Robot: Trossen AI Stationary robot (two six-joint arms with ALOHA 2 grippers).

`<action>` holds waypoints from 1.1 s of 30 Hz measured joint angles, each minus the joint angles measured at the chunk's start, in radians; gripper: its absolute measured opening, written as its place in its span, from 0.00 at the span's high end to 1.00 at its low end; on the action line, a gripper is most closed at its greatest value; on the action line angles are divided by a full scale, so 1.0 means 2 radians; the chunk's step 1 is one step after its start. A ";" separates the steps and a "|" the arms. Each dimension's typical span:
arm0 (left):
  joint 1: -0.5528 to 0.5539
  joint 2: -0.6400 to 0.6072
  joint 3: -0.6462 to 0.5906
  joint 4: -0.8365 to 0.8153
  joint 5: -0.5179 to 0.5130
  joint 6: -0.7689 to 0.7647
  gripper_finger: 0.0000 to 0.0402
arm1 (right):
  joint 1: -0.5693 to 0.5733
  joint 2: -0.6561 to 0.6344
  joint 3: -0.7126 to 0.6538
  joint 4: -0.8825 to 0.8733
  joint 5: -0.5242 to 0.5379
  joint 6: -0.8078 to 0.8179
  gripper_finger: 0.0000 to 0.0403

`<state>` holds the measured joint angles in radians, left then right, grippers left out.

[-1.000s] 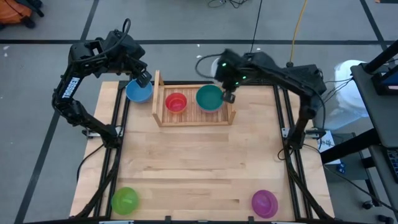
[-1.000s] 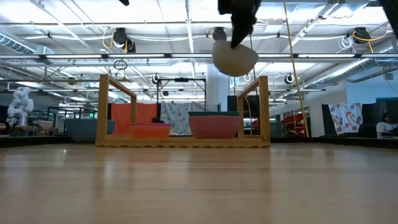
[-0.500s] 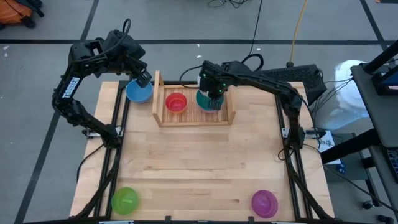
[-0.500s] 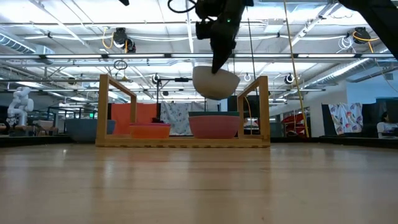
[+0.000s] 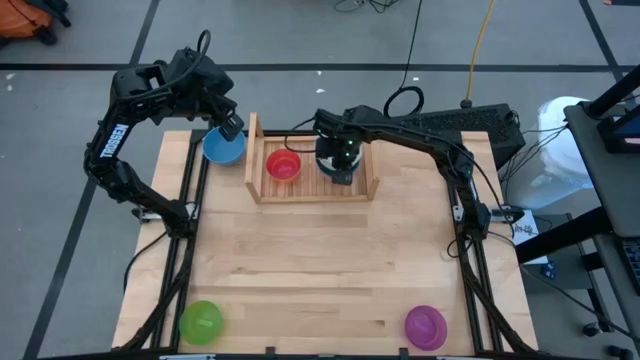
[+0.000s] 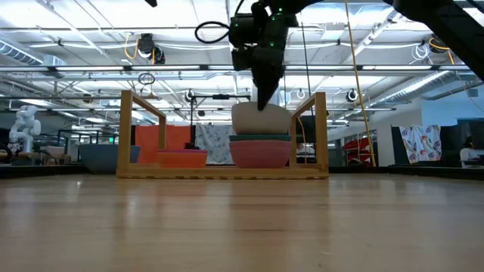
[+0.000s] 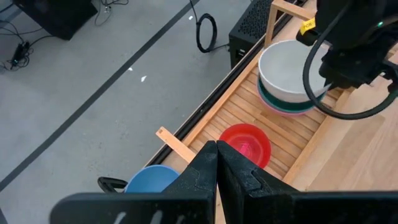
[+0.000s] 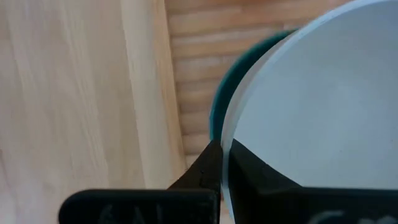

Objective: Place and stack bowls onto a shelf
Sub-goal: Stack the white bowl onto the blue bowl

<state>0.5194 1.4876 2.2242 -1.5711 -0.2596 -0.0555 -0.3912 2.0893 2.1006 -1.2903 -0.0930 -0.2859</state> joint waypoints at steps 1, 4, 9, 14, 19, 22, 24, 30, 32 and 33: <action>0.000 0.000 0.000 0.000 0.000 0.000 0.98 | 0.000 0.001 -0.002 -0.003 0.007 0.000 1.00; 0.000 0.000 0.000 0.000 0.000 0.000 0.98 | -0.007 0.001 -0.013 -0.006 0.019 -0.002 1.00; 0.000 0.000 0.000 0.000 0.000 0.000 0.98 | -0.011 0.002 -0.053 0.016 0.019 -0.017 1.00; 0.000 0.000 0.000 0.000 0.000 0.001 0.98 | -0.007 0.001 -0.073 0.041 -0.027 -0.037 1.00; 0.000 0.000 0.000 0.000 0.000 0.002 0.98 | -0.003 -0.001 -0.074 0.068 -0.047 -0.046 1.00; 0.000 0.000 0.000 0.000 0.000 0.002 0.98 | -0.003 -0.001 -0.074 0.069 -0.047 -0.049 1.00; 0.000 0.000 0.000 0.000 0.000 0.003 0.98 | -0.006 -0.001 -0.074 0.064 -0.047 -0.051 1.00; 0.000 0.000 0.000 0.000 0.000 0.003 0.98 | -0.014 -0.001 -0.074 0.068 -0.035 -0.048 0.99; 0.000 0.000 0.000 0.000 0.000 0.003 0.98 | -0.016 -0.001 -0.074 0.066 -0.016 -0.048 0.97; 0.000 0.000 0.000 0.000 0.000 0.004 0.98 | -0.016 -0.001 -0.074 0.063 -0.011 -0.048 0.96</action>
<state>0.5194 1.4876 2.2242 -1.5711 -0.2596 -0.0476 -0.4239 2.0865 1.9523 -1.1639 -0.1145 -0.3818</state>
